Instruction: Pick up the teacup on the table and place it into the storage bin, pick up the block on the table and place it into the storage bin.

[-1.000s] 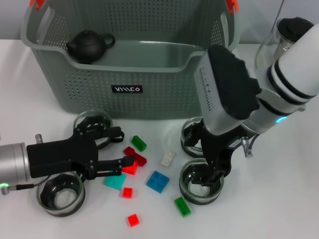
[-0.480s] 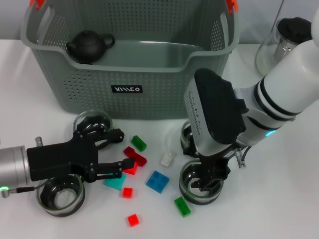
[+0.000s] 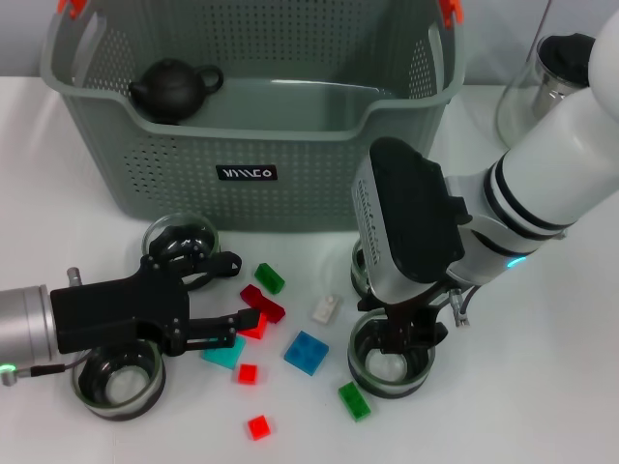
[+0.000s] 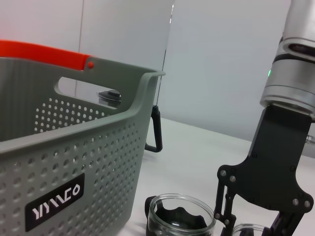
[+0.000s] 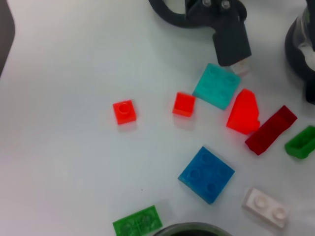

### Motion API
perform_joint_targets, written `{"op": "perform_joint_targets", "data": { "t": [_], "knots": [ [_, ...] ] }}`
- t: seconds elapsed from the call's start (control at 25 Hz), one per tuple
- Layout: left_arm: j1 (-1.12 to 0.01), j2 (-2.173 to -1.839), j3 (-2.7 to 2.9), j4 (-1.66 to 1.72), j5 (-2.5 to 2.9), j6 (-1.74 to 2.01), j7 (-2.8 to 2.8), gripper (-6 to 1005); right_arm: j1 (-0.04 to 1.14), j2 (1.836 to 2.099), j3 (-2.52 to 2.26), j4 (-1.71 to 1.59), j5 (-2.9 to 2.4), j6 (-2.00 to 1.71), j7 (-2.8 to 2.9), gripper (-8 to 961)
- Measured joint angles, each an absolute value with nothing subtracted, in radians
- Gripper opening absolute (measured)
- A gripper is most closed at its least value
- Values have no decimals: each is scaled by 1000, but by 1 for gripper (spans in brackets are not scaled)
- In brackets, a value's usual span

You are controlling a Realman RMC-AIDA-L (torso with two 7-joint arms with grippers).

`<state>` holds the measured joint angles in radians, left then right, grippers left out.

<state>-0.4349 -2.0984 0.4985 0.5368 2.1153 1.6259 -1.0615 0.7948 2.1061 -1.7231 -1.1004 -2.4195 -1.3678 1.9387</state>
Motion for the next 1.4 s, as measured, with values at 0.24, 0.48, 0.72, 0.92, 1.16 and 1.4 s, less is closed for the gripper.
{"op": "perform_joint_targets", "data": {
  "t": [0.24, 0.48, 0.72, 0.92, 1.16, 1.4],
  "knots": [
    [-435, -2098, 498, 537, 2115, 1626, -1061, 844, 799, 2107, -1729, -1067, -2419, -1359, 1939, 433],
    [-435, -2099, 498, 537, 2115, 1626, -1061, 844, 800, 2108, -1747, -1053, -2419, -1335, 1954, 365],
    [-434, -2100, 498, 533, 2115, 1626, -1061, 843, 802, 2107, -1750, -1058, -2420, -1336, 1983, 284],
    [-434, -2100, 498, 528, 2115, 1626, -1061, 843, 802, 2106, -1753, -1058, -2427, -1340, 1997, 187],
    [-434, -2100, 499, 528, 2115, 1626, -1060, 843, 800, 2104, -1744, -1073, -2428, -1363, 2015, 71],
    [-433, -2099, 499, 526, 2115, 1626, -1060, 843, 754, 2099, -1619, -1262, -2421, -1529, 2019, 53]
  ]
}}
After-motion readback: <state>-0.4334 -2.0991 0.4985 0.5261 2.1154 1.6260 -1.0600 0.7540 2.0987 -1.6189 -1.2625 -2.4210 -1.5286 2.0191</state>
